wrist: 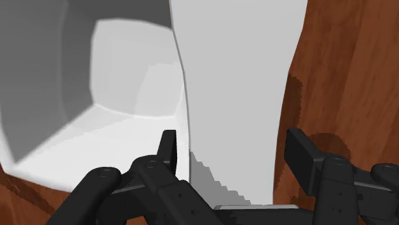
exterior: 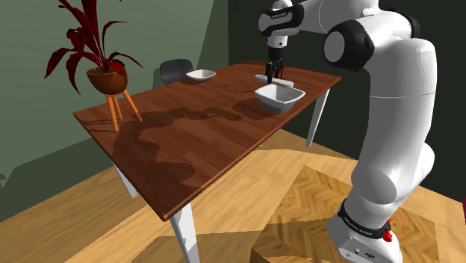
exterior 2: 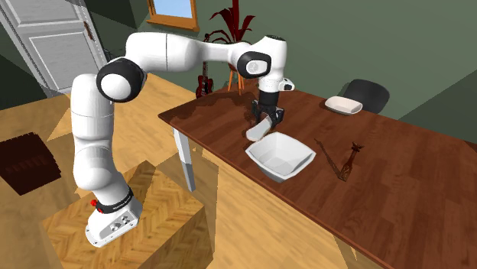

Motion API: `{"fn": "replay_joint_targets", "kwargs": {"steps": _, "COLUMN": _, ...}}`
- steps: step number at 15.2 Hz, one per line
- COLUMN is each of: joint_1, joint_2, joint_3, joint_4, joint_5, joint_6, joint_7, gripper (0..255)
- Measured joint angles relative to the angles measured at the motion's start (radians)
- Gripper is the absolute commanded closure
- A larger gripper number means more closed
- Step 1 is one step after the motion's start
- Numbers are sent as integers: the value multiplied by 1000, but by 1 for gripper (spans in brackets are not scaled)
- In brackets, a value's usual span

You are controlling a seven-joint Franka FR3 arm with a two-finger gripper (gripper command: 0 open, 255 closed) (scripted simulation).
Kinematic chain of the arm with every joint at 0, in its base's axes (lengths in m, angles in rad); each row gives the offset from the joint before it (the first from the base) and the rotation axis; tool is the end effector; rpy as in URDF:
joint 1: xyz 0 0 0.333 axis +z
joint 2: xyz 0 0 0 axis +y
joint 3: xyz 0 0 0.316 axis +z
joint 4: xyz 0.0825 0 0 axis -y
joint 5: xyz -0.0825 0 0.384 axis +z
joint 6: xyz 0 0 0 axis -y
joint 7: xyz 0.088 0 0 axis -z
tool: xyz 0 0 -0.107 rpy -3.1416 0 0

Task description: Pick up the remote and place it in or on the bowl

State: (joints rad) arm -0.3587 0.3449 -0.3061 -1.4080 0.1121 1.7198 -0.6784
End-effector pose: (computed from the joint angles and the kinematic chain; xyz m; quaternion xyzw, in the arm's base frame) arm 0.5429 -0.3746 0.5126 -0.9999 -0.0060 0.0041 0.0087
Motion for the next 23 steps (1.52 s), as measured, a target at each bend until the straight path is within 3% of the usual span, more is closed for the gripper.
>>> {"fn": "replay_joint_targets", "kwargs": {"steps": 7, "joint_1": -142, "joint_2": 212, "joint_3": -18, "joint_4": 324, "joint_5": 64, "joint_6": -121, "joint_7": -121, "gripper": 255}}
{"fn": "replay_joint_targets", "kwargs": {"steps": 8, "joint_1": -150, "joint_2": 222, "joint_3": -19, "joint_4": 332, "joint_5": 66, "joint_6": -120, "joint_7": -127, "gripper": 255}}
{"fn": "replay_joint_targets", "kwargs": {"steps": 23, "joint_1": -131, "joint_2": 211, "joint_3": -17, "joint_4": 124, "joint_5": 68, "joint_6": 74, "joint_7": -146, "gripper": 255}}
